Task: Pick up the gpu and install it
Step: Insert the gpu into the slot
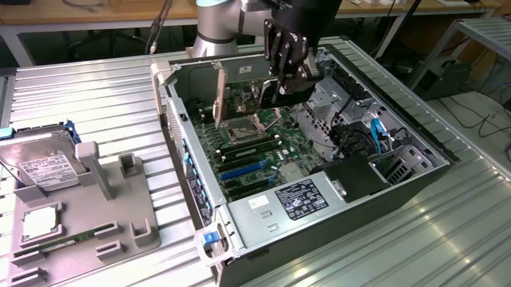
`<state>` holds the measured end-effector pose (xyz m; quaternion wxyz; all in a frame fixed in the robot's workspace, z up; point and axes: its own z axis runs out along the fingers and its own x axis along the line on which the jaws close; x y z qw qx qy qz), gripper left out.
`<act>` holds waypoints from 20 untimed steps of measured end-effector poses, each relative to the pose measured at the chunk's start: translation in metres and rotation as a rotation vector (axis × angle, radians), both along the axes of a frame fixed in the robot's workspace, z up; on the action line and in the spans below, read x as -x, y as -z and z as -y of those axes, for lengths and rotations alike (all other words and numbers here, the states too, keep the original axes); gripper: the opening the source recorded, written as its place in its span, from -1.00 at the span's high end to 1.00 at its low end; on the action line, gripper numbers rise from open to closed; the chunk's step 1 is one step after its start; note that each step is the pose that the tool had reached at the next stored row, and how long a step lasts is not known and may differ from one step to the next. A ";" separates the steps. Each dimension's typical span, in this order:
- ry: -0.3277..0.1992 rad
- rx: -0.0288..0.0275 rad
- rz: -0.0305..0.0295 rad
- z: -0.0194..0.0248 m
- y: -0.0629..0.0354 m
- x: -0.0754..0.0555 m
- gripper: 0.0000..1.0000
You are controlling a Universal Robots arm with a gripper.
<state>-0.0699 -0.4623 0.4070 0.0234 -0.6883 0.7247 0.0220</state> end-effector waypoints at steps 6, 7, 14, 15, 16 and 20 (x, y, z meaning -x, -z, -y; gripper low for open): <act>0.000 0.0000 0.0000 0.0000 0.0055 0.000 0.44; 0.000 0.0001 0.0000 0.0000 0.0060 0.000 0.44; 0.000 -0.0001 0.0001 0.0000 0.0136 -0.001 0.44; 0.000 0.0001 0.0000 0.0000 0.0146 -0.001 0.44; 0.000 0.0001 0.0000 0.0000 0.0155 -0.001 0.44; -0.001 -0.0005 0.0000 0.0000 0.0203 -0.001 0.44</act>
